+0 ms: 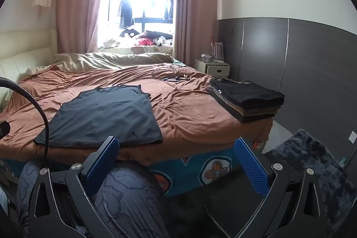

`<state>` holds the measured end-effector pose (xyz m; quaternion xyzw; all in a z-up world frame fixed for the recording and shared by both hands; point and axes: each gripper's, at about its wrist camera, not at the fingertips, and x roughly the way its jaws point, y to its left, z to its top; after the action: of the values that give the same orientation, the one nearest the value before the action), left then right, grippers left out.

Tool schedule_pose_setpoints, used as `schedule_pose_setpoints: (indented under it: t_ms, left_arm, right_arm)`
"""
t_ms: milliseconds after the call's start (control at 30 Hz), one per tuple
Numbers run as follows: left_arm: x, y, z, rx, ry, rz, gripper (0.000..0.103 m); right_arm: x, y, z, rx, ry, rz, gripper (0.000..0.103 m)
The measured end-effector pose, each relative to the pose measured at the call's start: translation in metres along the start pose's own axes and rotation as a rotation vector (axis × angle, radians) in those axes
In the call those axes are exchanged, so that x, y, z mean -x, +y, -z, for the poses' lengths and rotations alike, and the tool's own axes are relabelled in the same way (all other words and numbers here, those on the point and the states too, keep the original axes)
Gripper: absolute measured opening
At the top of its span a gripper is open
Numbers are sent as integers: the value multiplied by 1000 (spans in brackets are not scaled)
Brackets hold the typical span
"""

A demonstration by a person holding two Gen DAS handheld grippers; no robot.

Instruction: Fold small clothes

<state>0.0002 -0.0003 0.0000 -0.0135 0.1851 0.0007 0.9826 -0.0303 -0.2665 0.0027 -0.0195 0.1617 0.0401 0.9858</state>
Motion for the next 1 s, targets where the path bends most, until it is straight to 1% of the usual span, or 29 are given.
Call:
schedule_pose_setpoints:
  t_ms: [233,267,467,533,1000]
  left_arm:
    - [4,-10,1,-19,-12,2,103]
    - [2,-6,6,-3,-6,13,103]
    - [5,-11,3,0,-15,16,103]
    - [11,2,-1,8,-15,30,103]
    - [11,1,-2,5,-23,28,103]
  right_arm:
    - [3,0,0,4,-6,2,103]
    - [0,-1,-1,3,-3,1,103]
    - [0,2,-1,17,-7,4,103]
    - [1,2,-1,17,-9,4,103]
    - [2,0,-2,20,-17,5,103]
